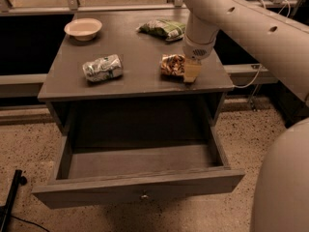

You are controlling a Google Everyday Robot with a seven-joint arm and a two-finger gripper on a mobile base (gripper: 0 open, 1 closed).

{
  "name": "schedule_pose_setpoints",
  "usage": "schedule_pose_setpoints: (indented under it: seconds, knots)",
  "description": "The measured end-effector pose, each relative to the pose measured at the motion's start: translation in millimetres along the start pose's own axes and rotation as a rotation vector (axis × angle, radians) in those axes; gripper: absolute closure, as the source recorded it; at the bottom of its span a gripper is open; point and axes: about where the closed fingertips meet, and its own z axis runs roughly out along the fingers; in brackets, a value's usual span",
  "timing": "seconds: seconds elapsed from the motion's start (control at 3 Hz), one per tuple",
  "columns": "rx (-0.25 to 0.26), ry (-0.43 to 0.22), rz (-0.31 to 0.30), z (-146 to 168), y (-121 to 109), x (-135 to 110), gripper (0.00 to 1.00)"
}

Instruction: Pick orange can from top drawer and place on counter

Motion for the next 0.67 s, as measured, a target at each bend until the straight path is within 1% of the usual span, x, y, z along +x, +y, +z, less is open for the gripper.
schedule_pose_setpoints:
  seconds: [0.33,0.67]
  knots:
    - [0.0,0.0,0.0,0.0,0.0,0.0,0.0]
    - [0.0,0.0,-0.001,0.2,0.0,-0.3,0.0]
